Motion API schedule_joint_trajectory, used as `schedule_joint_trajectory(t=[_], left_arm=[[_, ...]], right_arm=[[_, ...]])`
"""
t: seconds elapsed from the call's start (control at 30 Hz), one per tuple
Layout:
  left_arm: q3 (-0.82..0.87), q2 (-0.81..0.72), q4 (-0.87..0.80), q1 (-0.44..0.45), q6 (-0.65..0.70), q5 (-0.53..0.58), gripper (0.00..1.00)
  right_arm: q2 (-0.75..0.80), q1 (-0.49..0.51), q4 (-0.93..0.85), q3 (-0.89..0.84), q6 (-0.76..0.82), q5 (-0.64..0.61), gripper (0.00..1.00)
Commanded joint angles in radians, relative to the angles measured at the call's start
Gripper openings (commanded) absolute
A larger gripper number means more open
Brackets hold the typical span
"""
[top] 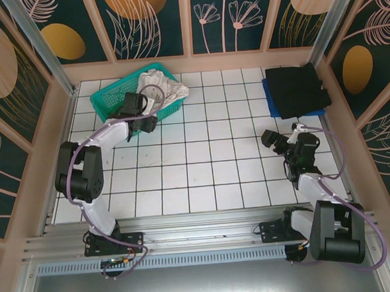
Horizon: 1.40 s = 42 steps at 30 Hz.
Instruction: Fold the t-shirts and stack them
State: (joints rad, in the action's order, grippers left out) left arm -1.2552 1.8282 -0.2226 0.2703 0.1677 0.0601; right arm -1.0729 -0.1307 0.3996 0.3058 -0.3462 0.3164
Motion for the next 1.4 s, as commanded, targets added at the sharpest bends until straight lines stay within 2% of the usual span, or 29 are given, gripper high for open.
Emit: schedule_joint_trajectory(t=[0.0,0.13,0.2,0.37,0.53,0.8,0.9,1.0,1.03,1.17,1.3,1.37], left_arm=[[-0.061,0.050,-0.073,0.003,-0.045,0.027,0.40],[-0.080,0.044,-0.093,0.001,-0.155,0.096,0.17],[-0.094,0.038,-0.116,-0.006,-0.195,0.122,0.12],[-0.140,0.060,-0.123,-0.056,-0.201,0.187,0.07],[-0.258,0.132,-0.154,-0.153,-0.181,0.187,0.05],[-0.399,0.239,-0.210,-0.201,-0.186,0.248,0.03],[-0.414,0.256,-0.212,-0.204,-0.195,0.254,0.07],[-0.441,0.261,-0.232,-0.205,-0.208,0.256,0.28],[-0.457,0.257,-0.245,-0.204,-0.213,0.236,0.38],[-0.484,0.199,-0.255,-0.204,-0.240,0.154,0.58],[-0.532,0.180,-0.255,-0.204,-0.283,0.149,0.72],[-0.596,0.221,-0.283,-0.204,-0.301,0.165,0.74]], right_arm=[[-0.005,0.006,0.013,0.019,0.018,0.011,0.99],[-0.004,0.005,0.003,0.023,0.018,0.006,0.99],[-0.005,0.005,0.003,0.024,0.018,0.010,0.99],[-0.014,0.006,0.014,0.024,0.009,0.010,0.99],[-0.030,0.006,0.009,0.030,0.004,0.005,0.99],[-0.030,0.003,-0.007,0.035,0.010,-0.007,0.99],[-0.031,0.005,-0.012,0.037,0.015,-0.010,0.99],[-0.032,0.003,-0.020,0.039,0.019,-0.008,0.99],[-0.031,0.004,-0.022,0.041,0.021,-0.008,0.99],[-0.031,0.004,-0.033,0.049,0.026,-0.005,0.99],[-0.034,0.004,-0.029,0.047,0.028,-0.006,0.99],[-0.038,0.003,-0.027,0.047,0.027,-0.007,0.99]])
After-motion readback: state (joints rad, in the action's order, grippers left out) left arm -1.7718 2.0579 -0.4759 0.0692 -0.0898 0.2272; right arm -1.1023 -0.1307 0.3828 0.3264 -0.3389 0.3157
